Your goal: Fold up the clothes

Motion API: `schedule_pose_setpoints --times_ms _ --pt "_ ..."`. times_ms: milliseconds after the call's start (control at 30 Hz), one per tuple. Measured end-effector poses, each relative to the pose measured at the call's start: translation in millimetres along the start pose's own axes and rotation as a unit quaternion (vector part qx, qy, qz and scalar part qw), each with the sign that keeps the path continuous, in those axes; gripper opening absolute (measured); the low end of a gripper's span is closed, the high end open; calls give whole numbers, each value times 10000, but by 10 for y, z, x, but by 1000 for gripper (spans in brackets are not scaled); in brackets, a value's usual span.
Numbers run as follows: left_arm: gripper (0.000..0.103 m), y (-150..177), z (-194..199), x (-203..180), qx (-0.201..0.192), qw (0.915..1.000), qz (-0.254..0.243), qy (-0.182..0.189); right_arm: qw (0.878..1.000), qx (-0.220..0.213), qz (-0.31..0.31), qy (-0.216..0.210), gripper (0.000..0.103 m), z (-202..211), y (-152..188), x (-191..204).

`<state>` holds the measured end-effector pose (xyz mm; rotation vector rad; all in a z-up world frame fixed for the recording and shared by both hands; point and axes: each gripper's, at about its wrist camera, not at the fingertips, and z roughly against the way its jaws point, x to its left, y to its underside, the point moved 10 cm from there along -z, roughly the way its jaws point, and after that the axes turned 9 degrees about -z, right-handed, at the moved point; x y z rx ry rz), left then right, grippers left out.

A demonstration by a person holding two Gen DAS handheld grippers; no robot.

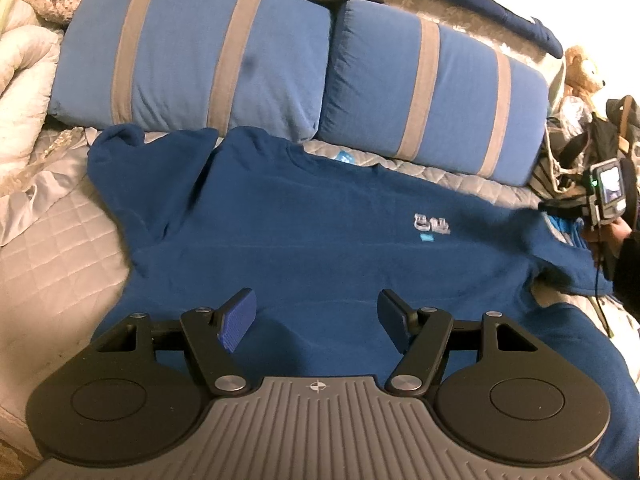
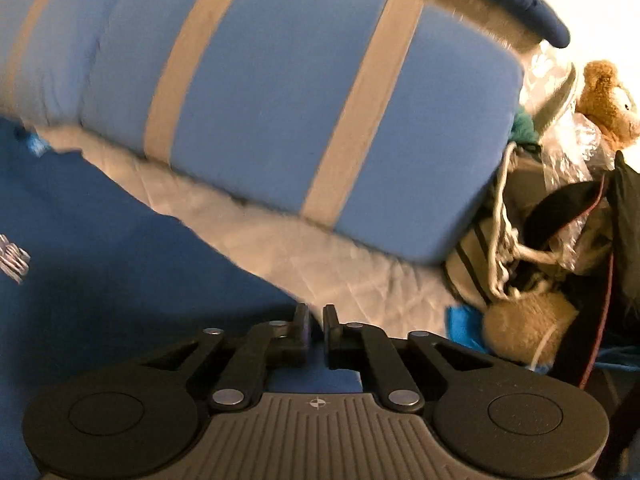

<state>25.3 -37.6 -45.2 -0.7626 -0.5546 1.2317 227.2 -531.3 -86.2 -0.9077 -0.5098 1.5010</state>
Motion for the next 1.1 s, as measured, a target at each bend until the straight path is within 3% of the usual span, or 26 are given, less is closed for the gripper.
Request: schedule_pose_setpoints --times_ms 67,100,133,300,400,600,833,1100 --pt "67 0 -5 4 12 10000 40 24 9996 98 -261 -12 33 -9 5 -8" --pt "67 0 -8 6 19 10000 59 37 9990 112 -431 -44 59 13 -5 0" --pt "67 3 -13 5 33 10000 66 60 9981 75 -596 -104 74 60 -39 17" --pt "67 5 -28 -56 142 9997 -180 29 9950 -79 -690 -711 97 461 -243 313" --pt "67 -5 5 -124 202 9985 -489 106 9917 -137 -578 -1138 103 756 -353 535" --pt "67 -113 303 -23 -71 9960 -881 124 9805 -289 -258 -1926 103 1387 -513 987" --pt "67 -274 316 730 -480 9971 -543 -244 9661 -300 210 -2557 103 1908 -447 1429" --pt "67 -321 -135 1768 -415 9959 -8 -802 9456 121 -14 -3251 103 2125 -276 1915"
